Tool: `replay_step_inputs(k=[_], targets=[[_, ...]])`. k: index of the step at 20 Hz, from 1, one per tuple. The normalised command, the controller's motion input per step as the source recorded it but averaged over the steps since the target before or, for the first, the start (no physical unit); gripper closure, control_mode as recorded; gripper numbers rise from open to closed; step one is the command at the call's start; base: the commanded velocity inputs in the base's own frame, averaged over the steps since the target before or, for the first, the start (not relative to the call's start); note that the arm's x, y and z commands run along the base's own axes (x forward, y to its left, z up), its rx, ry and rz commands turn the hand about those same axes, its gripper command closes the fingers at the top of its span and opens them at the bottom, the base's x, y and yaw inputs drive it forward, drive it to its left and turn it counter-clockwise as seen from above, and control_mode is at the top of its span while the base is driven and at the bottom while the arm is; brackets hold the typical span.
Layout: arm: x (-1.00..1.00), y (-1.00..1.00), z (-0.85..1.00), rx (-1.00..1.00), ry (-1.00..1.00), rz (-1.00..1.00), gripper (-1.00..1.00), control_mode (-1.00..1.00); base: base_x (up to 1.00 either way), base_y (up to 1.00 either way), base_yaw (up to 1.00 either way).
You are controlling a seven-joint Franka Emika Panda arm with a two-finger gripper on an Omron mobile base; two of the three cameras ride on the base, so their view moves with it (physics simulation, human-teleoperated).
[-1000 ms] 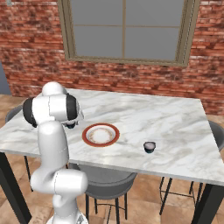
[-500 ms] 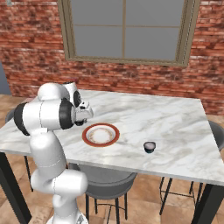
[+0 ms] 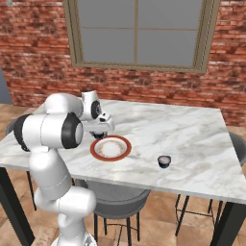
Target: Place two yogurt containers on each plate.
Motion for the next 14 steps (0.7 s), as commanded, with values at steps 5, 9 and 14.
replay_step_inputs(k=[5, 9, 14], targets=[[-0.09, -0.24, -0.08, 0.0, 0.0, -0.04, 1.0, -1.0, 0.0, 0.0, 0.0], [-0.08, -0.14, -0.16, 0.0, 0.0, 0.0, 1.0, -1.0, 0.0, 0.0, 0.0], [-0.08, -0.12, -0.26, 0.0, 0.02, 0.0, 1.0, -1.0, 0.0, 0.0, 0.0]])
